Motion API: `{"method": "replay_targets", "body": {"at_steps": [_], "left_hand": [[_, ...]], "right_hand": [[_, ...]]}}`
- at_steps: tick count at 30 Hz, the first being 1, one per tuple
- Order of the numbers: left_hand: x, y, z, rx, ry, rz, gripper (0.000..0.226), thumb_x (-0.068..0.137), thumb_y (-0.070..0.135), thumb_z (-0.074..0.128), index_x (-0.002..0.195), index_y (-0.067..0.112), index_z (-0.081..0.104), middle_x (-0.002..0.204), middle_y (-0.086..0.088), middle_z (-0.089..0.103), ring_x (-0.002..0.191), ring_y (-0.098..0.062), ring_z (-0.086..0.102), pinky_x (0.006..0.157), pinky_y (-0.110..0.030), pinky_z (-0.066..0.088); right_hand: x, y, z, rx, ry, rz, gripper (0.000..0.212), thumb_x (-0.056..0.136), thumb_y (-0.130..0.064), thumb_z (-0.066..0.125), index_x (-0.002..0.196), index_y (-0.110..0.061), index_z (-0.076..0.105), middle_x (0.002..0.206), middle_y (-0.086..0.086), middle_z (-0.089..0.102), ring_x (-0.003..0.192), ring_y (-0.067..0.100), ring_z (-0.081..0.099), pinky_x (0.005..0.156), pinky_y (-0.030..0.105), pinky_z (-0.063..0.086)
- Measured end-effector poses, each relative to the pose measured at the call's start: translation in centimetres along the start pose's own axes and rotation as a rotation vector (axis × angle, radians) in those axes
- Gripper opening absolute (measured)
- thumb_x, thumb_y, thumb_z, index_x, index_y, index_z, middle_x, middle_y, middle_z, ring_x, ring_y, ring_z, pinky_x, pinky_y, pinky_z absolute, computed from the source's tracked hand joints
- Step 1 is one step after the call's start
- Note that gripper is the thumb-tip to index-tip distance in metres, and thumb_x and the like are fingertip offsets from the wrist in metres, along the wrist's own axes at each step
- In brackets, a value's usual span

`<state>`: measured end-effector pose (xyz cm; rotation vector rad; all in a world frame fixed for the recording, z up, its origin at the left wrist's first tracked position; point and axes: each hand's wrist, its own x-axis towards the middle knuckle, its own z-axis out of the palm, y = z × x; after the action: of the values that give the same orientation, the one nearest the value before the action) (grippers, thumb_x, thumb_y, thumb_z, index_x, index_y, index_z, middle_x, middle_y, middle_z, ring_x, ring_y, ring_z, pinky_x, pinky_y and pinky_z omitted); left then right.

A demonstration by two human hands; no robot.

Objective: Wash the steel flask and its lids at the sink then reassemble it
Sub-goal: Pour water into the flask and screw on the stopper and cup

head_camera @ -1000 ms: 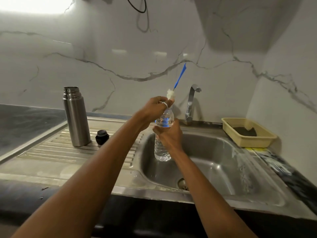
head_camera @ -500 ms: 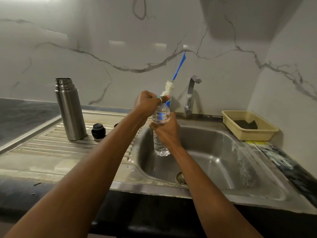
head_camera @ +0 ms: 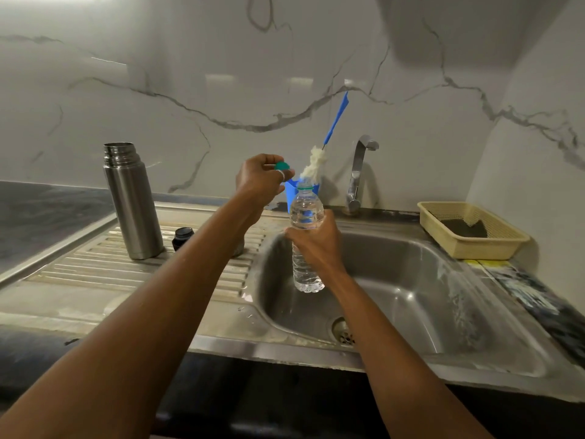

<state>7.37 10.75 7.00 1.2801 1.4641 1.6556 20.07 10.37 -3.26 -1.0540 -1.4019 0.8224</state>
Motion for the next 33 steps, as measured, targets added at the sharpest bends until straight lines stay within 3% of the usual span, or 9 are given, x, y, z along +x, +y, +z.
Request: {"method": "replay_targets", "body": {"at_steps": [5, 10, 16, 20, 26, 30, 33], "left_hand": [[1.1, -1.7, -1.2, 0.256, -0.005, 0.015, 0.025, 0.092, -0.001, 0.068, 0.112, 0.014, 0.073, 0.111, -0.005, 0.068, 0.097, -0.017, 0.068, 0.085, -0.026, 0.059], [2.6, -4.4, -1.9, 0.521, -0.013, 0.07, 0.02, 0.089, 0.012, 0.076, 0.108, 0.02, 0.077, 0.104, 0.0, 0.072, 0.098, -0.018, 0.066, 0.088, -0.031, 0.057], [4.9, -6.5, -2.0, 0.87, -0.226, 0.168, 0.025, 0.09, 0.009, 0.072, 0.113, 0.015, 0.078, 0.112, -0.003, 0.074, 0.106, -0.022, 0.065, 0.099, -0.038, 0.053], [6.7, -7.0, -1.9, 1.029, -0.243, 0.243, 0.026, 0.092, 0.008, 0.068, 0.114, 0.016, 0.078, 0.114, -0.005, 0.075, 0.106, -0.024, 0.064, 0.092, -0.033, 0.051], [7.6, -8.7, -0.5, 1.192, -0.213, 0.245, 0.017, 0.085, 0.011, 0.077, 0.099, 0.02, 0.08, 0.098, -0.001, 0.075, 0.082, -0.019, 0.064, 0.068, -0.031, 0.048], [8.2, -10.1, -0.1, 1.284, -0.211, 0.224, 0.014, 0.088, 0.011, 0.069, 0.099, 0.014, 0.077, 0.096, -0.008, 0.075, 0.087, -0.029, 0.071, 0.074, -0.037, 0.056], [8.3, -10.8, 0.3, 1.359, -0.228, 0.234, 0.014, 0.092, 0.011, 0.063, 0.101, 0.007, 0.072, 0.091, -0.008, 0.068, 0.085, -0.029, 0.067, 0.072, -0.037, 0.054]], "right_hand": [[0.4, 0.7, 0.2, 0.01, 0.007, 0.023, 0.06, 0.071, -0.018, 0.086, 0.12, -0.015, 0.051, 0.105, 0.004, 0.068, 0.088, 0.02, 0.07, 0.078, 0.036, 0.062], [0.5, 1.0, 0.1, -0.003, 0.008, 0.032, 0.059, 0.072, -0.018, 0.086, 0.119, -0.016, 0.051, 0.102, 0.001, 0.068, 0.087, 0.016, 0.069, 0.072, 0.029, 0.058], [0.8, 1.4, 0.0, -0.024, 0.025, 0.036, 0.057, 0.07, -0.021, 0.087, 0.116, -0.017, 0.054, 0.099, -0.002, 0.068, 0.086, 0.013, 0.069, 0.07, 0.026, 0.056], [1.1, 1.8, 0.3, -0.035, 0.014, 0.027, 0.056, 0.071, -0.021, 0.087, 0.116, -0.017, 0.054, 0.099, -0.003, 0.068, 0.085, 0.011, 0.068, 0.069, 0.023, 0.055], [1.7, 2.7, 1.0, -0.064, 0.012, 0.027, 0.05, 0.068, -0.02, 0.086, 0.109, -0.017, 0.058, 0.091, -0.007, 0.071, 0.076, 0.003, 0.068, 0.063, 0.018, 0.053], [1.8, 3.1, 1.1, -0.079, 0.013, 0.019, 0.049, 0.068, -0.022, 0.087, 0.107, -0.02, 0.058, 0.086, -0.01, 0.07, 0.073, -0.001, 0.067, 0.059, 0.012, 0.051], [2.0, 3.3, 1.1, -0.08, 0.005, 0.015, 0.051, 0.066, -0.023, 0.086, 0.108, -0.02, 0.058, 0.088, -0.008, 0.071, 0.074, 0.003, 0.068, 0.063, 0.018, 0.055]]}}
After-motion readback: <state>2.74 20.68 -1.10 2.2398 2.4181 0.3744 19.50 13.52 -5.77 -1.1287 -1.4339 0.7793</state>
